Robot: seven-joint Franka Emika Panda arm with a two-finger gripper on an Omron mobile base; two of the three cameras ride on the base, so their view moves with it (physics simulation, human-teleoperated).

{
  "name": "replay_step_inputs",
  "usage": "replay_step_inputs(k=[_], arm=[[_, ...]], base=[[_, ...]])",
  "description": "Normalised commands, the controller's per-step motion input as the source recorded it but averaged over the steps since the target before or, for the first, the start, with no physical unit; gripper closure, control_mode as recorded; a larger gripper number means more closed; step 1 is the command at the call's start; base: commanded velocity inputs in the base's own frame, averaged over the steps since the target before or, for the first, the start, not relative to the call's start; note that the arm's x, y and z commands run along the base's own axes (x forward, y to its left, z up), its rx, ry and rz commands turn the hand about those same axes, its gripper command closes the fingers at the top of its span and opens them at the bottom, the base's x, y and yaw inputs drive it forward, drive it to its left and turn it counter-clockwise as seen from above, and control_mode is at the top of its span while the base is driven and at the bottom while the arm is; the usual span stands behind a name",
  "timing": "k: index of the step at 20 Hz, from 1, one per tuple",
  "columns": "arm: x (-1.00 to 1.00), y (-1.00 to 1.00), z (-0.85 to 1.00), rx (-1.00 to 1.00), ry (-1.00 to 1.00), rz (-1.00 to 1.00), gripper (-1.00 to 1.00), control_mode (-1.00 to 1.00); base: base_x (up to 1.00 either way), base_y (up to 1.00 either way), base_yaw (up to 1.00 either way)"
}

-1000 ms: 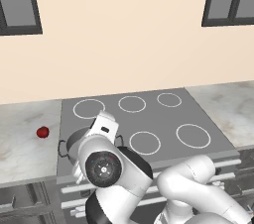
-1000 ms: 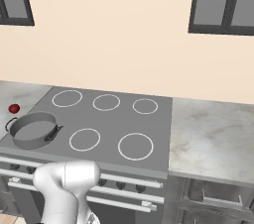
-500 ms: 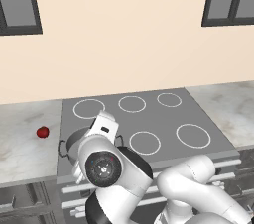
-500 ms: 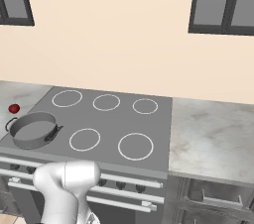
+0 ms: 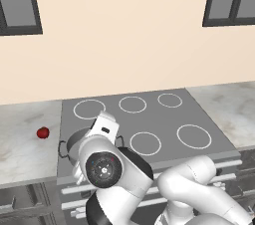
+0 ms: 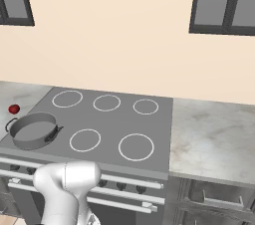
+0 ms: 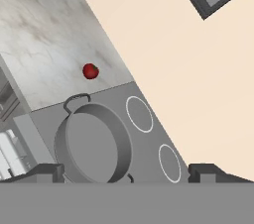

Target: Turn on the burner for the pot on the stove. Wait thirty seconds for the pot to heat up. Then add the tomato to the pot.

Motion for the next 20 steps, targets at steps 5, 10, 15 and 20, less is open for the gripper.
replay_step_inputs(k=[5, 10, 15, 20], arm=[[0.00, 0.00, 0.00, 0.00, 0.00, 0.00, -1.00, -1.00], [0.00, 0.00, 0.00, 0.00, 0.00, 0.00, -1.00, -1.00], [0.00, 0.00, 0.00, 0.00, 0.00, 0.00, -1.00, -1.00], [0.00, 0.00, 0.00, 0.00, 0.00, 0.00, -1.00, -1.00]], base=[[0.00, 0.00, 0.00], [0.00, 0.00, 0.00], [0.00, 0.00, 0.00], [0.00, 0.00, 0.00]])
